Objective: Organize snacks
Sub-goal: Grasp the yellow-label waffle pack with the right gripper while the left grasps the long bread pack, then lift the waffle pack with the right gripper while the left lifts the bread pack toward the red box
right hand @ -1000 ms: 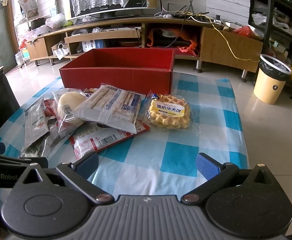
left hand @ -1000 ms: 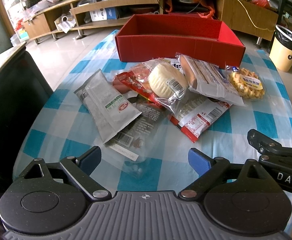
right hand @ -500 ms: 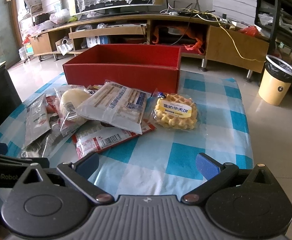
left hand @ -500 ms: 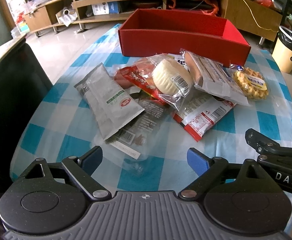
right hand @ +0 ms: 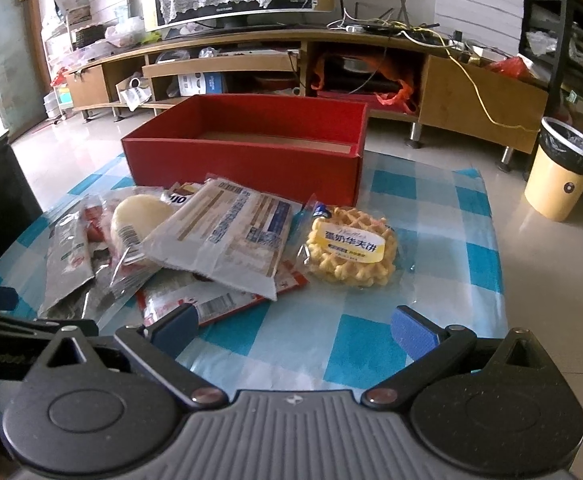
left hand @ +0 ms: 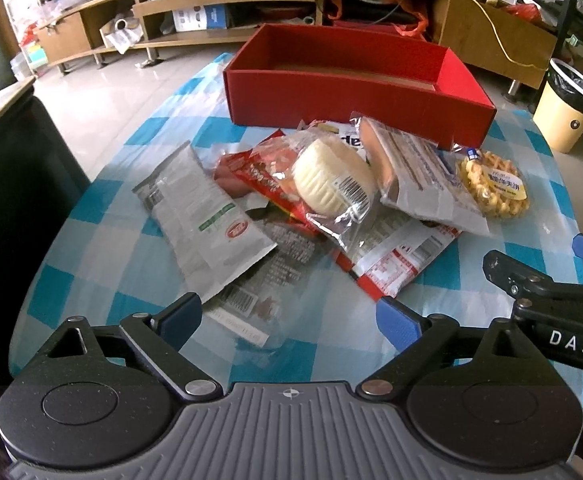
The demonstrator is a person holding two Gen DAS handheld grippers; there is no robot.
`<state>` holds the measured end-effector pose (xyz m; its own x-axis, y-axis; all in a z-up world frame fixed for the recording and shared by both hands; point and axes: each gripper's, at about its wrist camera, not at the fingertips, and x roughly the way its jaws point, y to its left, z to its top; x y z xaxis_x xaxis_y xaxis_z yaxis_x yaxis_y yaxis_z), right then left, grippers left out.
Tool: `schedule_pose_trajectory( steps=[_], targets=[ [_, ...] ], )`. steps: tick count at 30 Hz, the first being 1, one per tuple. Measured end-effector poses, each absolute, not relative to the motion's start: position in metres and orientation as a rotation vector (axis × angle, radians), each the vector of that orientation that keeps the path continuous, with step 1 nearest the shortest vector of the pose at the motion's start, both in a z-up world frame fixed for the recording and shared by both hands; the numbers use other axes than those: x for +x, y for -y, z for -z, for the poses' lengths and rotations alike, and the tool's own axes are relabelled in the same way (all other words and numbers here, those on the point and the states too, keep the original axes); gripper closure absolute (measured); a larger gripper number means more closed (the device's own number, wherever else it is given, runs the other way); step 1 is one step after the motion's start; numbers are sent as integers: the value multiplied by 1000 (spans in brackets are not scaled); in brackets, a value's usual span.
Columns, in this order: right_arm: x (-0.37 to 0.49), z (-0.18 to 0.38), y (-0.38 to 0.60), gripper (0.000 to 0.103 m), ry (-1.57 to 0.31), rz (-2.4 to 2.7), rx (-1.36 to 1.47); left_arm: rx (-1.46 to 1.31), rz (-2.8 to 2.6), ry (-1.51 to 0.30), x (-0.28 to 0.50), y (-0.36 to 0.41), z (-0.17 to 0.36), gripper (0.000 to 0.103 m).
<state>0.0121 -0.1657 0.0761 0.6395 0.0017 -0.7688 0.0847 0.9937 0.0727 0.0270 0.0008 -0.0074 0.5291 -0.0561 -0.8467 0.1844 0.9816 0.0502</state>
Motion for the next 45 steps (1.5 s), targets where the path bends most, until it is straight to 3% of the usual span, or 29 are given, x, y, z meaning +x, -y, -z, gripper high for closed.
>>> schedule_pose_trajectory(
  steps=[11,29,31,37,42,45],
  targets=[
    [41,-84,197,0,-860,103,142,157,184,-980,63,29,-12,4],
    [129,-31,210,5,-1030,131,141,169,200,-1006,130,49,-2,0],
    [131,-23,216,0,-1070,155,164,165,209,-1013,133,48,-1,1],
    [132,-15,220,0,-1143,140,162,134,218,-1022,138,44,-3,1],
    [125,-25,225,20,-1119,103,176,141,236,-1015,135,53,-6,1],
    [117,-26,234,21,-1108,103,196,149,244,-1013,133,62,-7,1]
  ],
)
